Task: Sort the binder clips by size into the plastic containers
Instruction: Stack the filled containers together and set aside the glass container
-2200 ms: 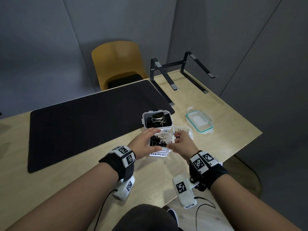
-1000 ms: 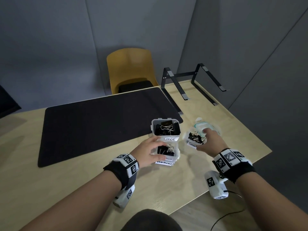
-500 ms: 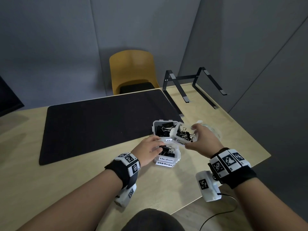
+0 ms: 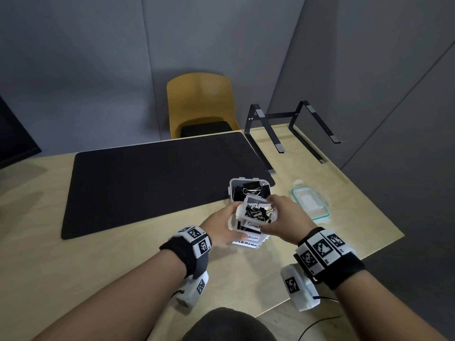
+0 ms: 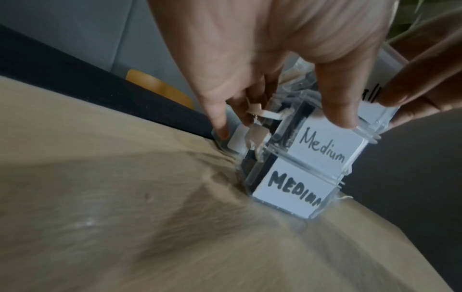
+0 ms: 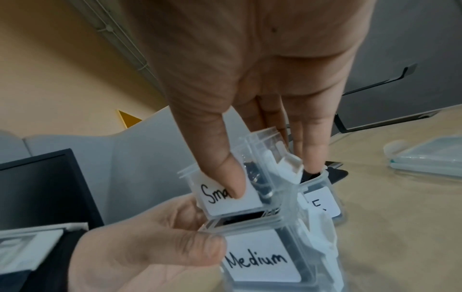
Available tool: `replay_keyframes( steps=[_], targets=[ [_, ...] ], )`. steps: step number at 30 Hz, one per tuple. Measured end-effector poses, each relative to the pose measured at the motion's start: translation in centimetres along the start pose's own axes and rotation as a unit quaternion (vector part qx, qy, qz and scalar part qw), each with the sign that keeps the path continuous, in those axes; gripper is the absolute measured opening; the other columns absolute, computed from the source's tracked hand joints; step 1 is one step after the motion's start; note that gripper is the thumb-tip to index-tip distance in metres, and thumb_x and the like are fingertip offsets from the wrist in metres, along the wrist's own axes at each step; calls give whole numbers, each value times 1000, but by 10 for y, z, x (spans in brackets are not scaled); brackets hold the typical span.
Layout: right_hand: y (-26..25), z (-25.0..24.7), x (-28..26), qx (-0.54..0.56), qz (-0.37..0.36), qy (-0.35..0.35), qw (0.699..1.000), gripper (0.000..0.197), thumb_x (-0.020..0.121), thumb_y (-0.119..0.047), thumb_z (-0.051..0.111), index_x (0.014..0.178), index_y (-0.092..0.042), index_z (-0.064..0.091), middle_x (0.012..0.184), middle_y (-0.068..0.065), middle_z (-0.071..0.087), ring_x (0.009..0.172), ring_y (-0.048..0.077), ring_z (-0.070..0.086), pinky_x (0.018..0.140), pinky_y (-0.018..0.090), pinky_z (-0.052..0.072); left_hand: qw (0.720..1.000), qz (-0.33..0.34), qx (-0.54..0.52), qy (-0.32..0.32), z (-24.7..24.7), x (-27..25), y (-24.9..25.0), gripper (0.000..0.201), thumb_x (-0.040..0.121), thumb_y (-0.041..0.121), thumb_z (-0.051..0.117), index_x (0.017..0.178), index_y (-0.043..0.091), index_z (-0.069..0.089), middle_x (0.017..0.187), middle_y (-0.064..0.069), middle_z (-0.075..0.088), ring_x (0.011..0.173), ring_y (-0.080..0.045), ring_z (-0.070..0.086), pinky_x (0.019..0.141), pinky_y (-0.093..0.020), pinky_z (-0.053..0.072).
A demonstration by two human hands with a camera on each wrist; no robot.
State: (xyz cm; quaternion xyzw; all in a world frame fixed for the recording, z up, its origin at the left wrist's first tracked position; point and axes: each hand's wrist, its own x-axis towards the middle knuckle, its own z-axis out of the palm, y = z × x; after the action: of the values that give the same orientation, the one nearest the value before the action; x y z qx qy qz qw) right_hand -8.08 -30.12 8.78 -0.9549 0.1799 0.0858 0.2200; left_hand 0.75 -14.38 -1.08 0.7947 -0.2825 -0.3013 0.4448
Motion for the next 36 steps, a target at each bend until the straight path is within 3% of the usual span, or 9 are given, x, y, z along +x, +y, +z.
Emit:
replay_keyframes(
  steps=[3, 7, 11, 17, 21, 24, 28, 30, 36],
  targets=[
    [-3, 3, 0, -13, -11, 6, 1000, 66, 72, -30, 72, 130, -19, 44, 121, 1, 51, 105, 17, 52, 78, 22, 37, 1000, -6, -8, 2, -1, 0, 2, 75, 73, 25, 78, 136, 31, 39, 120, 12, 58, 112, -7, 54, 94, -23, 41],
    [-2, 2, -1, -27, -17, 0, 999, 70, 72, -29, 71, 134, -20, 41, 122, 1, 51, 105, 17, 52, 80, 22, 39, 999, -6, -45, -4, -2, 1, 1, 75, 68, 25, 82, 133, 31, 44, 117, 11, 63, 109, -9, 59, 95, -33, 50],
    [0, 2, -2, -31, -22, -8, 999, 73, 73, -29, 71, 138, -22, 38, 125, 0, 50, 109, 16, 51, 82, 20, 37, 997, -4, -81, -3, -1, 1, 0, 77, 67, 20, 83, 134, 29, 45, 115, 11, 64, 107, -8, 60, 92, -33, 52],
    [3, 0, 4, -7, -10, 9, 1000, 67, 71, -31, 73, 131, -20, 44, 117, 1, 52, 103, 17, 51, 80, 23, 37, 999, 3, -43, 0, -2, 0, 1, 75, 68, 23, 81, 132, 34, 42, 119, 12, 61, 111, -10, 58, 93, -36, 51],
    [11, -4, 8, 19, 14, 41, 999, 67, 71, -27, 74, 129, -18, 44, 116, 1, 52, 101, 17, 51, 78, 23, 36, 999, 17, -34, 4, -2, 0, 1, 81, 70, 23, 79, 135, 37, 32, 127, 14, 53, 121, -4, 48, 99, -29, 44],
    [18, -7, 9, 23, 26, 53, 998, 68, 70, -28, 75, 129, -18, 44, 120, 2, 52, 106, 17, 51, 81, 23, 37, 997, 33, -59, 46, -2, -2, 3, 60, 77, 25, 74, 125, 35, 39, 124, 12, 52, 118, -4, 48, 98, -28, 40],
    [24, -12, 9, 24, 39, 61, 997, 67, 70, -29, 74, 129, -17, 44, 121, 3, 53, 109, 18, 51, 81, 24, 37, 990, 96, 66, 76, -6, 0, 7, 28, 85, 22, 63, 111, 27, 54, 118, 16, 46, 109, -6, 50, 93, -27, 42],
    [26, -14, 7, 27, 43, 62, 997, 67, 70, -28, 74, 129, -17, 44, 122, 3, 53, 111, 18, 50, 81, 22, 36, 981, 118, 130, 77, -8, 4, 8, 17, 86, 21, 62, 103, 23, 62, 116, 17, 42, 110, -9, 48, 96, -29, 41],
    [30, -14, 1, 31, 52, 62, 996, 69, 71, -27, 73, 132, -17, 43, 124, 2, 52, 114, 17, 50, 82, 21, 35, 973, 93, 207, 44, -11, 16, 15, 20, 86, 25, 62, 105, 23, 68, 133, 8, 43, 123, -16, 40, 102, -26, 33]
  ],
)
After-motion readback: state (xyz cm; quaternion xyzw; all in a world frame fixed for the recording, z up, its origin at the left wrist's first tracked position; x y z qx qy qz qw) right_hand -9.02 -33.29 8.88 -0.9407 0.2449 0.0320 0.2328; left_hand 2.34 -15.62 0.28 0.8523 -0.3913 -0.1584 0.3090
